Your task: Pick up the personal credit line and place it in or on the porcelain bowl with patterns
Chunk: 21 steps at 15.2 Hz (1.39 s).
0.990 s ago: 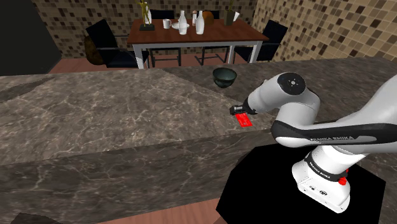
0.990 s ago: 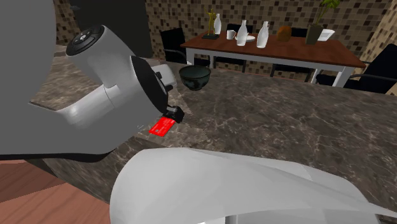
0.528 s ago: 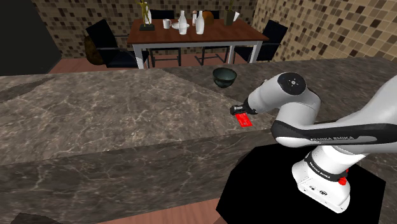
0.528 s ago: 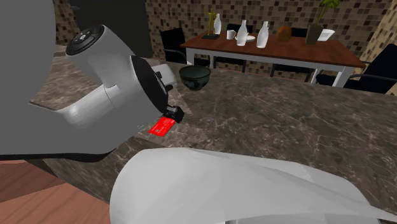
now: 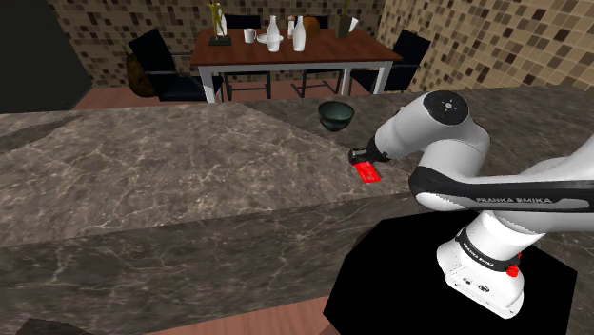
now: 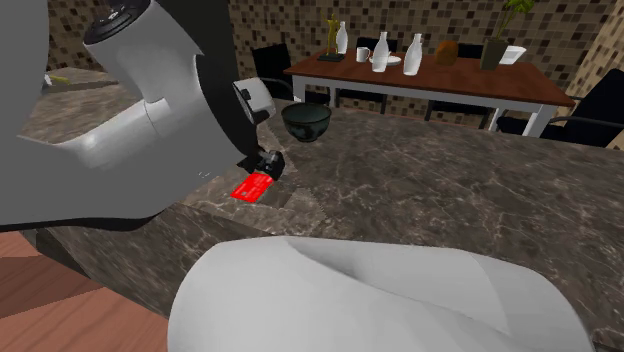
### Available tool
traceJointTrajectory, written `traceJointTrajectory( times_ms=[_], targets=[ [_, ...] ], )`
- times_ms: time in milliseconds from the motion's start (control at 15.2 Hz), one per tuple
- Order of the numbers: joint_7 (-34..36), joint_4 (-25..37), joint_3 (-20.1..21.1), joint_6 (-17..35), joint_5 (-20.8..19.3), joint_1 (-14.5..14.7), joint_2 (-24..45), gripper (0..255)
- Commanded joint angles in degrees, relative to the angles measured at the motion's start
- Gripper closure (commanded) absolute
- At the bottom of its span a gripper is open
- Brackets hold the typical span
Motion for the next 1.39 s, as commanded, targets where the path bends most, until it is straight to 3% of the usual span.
traceJointTrajectory(
  times_ms=[0,594,1320],
  targets=[
    [-0.97,0.71,-1.56,-2.22,-0.16,0.63,-1.44,255],
    [-4.36,4.56,-7.1,-11.31,-1.36,2.08,-6.82,255],
    [-7.49,10.45,-12.07,-20.35,-3.34,1.76,-10.39,255]
  ],
)
